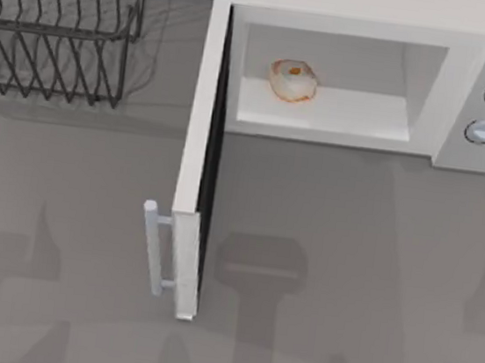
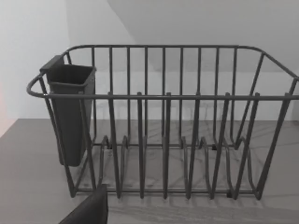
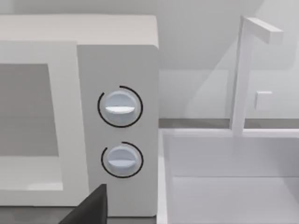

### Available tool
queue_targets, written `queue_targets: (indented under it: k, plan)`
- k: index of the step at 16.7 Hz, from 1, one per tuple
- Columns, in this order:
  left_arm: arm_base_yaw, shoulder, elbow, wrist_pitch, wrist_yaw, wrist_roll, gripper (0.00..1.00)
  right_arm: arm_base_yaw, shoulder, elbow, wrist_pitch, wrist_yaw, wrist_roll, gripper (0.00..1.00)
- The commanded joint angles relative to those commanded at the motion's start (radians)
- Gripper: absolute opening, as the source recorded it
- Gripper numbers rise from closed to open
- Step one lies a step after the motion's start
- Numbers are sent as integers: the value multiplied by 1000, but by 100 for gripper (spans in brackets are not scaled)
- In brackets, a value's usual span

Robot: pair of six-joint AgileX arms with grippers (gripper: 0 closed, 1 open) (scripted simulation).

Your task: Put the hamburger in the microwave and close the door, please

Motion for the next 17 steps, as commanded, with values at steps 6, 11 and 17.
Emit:
queue_targets:
  k: [6, 11, 17]
  plan:
    - [0, 0, 0, 0, 0, 0, 62, 0, 0, 0, 0, 0, 0, 100]
    - [0, 0, 0, 0, 0, 0, 25, 0, 0, 0, 0, 0, 0, 100]
    - [0, 0, 0, 0, 0, 0, 0, 0, 0, 0, 0, 0, 0, 100]
